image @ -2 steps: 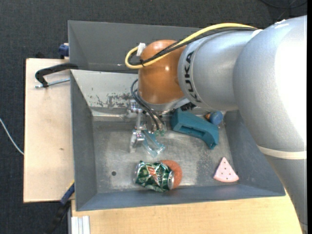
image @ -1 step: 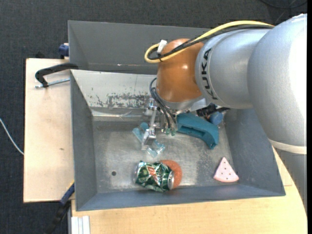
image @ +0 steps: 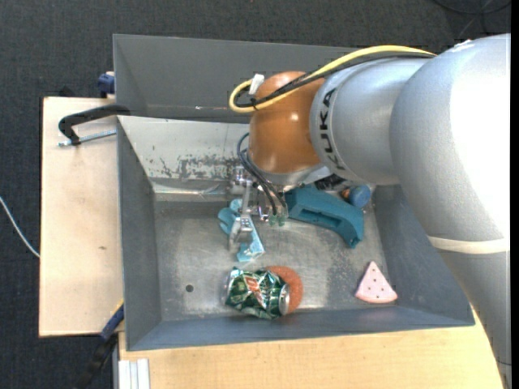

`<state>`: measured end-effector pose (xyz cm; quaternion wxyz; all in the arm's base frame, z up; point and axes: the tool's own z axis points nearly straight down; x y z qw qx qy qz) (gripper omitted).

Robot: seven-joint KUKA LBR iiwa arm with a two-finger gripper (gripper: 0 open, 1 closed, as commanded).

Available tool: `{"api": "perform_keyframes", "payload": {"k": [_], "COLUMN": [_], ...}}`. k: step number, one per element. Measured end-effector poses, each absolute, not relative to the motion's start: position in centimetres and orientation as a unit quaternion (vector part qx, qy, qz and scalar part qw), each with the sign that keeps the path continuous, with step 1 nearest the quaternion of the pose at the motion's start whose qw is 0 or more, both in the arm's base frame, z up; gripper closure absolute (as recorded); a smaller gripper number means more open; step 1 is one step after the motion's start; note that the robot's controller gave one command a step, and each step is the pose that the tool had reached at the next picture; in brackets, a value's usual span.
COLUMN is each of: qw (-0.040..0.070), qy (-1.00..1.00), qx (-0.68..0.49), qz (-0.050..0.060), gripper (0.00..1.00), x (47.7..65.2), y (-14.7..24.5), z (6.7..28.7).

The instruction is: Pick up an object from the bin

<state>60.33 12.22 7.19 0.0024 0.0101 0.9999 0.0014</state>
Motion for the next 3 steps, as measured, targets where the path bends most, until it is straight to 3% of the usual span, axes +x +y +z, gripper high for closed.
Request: {"api": "perform_keyframes", "payload": {"k": [1, 2, 3], "qw": [0.002, 0.002, 0.006], "qy": [0.991, 0.991, 0.991], "qx": [0.133, 0.134, 0.133], "qz": [0.004, 0.004, 0.002], "gripper": [1.00, 1.00, 1.00], "x": [60.5, 60.5, 60.8], "y": [10.5, 10.5, 10.7], "z": [7.5, 7.5, 14.7]}}
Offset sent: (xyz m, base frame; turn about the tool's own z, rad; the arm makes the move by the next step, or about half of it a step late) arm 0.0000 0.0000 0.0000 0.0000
